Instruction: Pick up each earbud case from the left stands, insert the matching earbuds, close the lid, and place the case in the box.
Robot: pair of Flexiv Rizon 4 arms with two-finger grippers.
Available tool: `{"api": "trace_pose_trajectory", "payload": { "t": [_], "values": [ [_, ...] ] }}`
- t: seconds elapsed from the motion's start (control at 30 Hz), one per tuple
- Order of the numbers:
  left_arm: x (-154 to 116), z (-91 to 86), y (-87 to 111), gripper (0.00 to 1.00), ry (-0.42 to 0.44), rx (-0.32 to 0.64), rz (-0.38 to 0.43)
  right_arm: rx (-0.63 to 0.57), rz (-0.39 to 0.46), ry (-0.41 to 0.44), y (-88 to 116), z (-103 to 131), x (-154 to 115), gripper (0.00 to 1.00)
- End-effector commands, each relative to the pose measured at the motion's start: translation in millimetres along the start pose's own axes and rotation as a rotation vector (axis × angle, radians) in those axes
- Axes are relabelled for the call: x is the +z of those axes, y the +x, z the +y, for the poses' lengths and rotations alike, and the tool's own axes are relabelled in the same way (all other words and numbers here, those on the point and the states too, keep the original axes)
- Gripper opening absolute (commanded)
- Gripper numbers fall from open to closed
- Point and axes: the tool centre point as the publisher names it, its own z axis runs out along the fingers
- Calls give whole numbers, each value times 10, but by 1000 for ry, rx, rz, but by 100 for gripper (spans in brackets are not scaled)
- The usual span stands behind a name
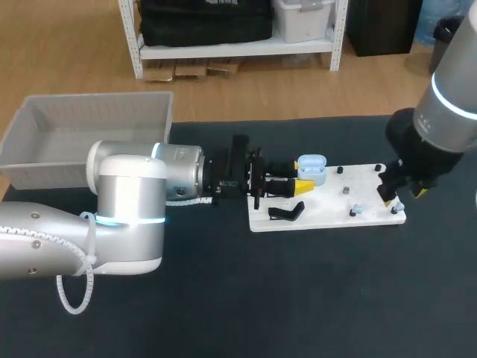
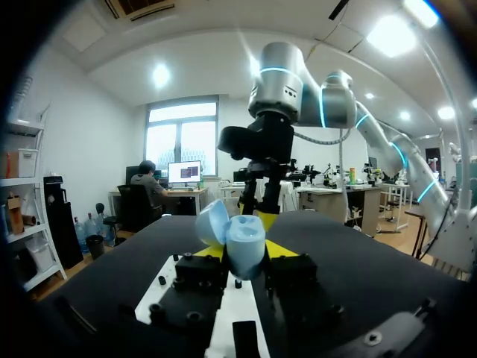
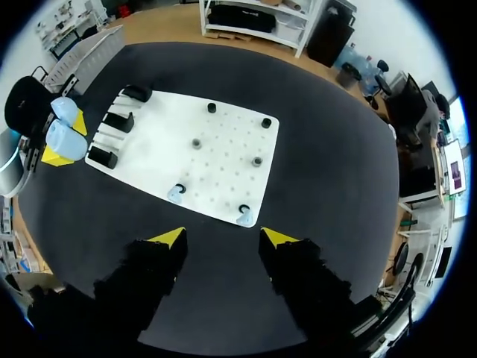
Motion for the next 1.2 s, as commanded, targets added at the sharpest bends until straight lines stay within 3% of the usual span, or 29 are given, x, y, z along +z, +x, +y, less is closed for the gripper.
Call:
{"api": "trace_pose_trajectory", "payload": {
  "t": [0.03, 0.17, 0.23, 0.27, 0.37, 0.53, 0.63, 1.2],
  "values": [
    [-1, 7, 4, 0, 2, -1, -1, -4, -23, 12, 5, -20, 99, 58],
    [-1, 7, 4, 0, 2, -1, -1, -8, -51, 17, 8, -46, 152, 61],
    [-1, 7, 4, 0, 2, -1, -1, -4, -63, 23, -3, -70, 170, 66],
    [-1, 7, 4, 0, 2, -1, -1, -4, -65, 25, -5, -83, 180, 73],
    [-1, 7, 4, 0, 2, -1, -1, 0, -65, 25, -6, -122, 218, 74],
    [-1, 7, 4, 0, 2, -1, -1, -1, -59, 28, 9, -146, 270, 64],
    [-1, 7, 4, 0, 2, -1, -1, -1, -55, 25, 18, -155, 304, 50],
    [-1, 7, 4, 0, 2, -1, -1, -1, -42, 10, 12, -178, 449, 44]
  ]
}}
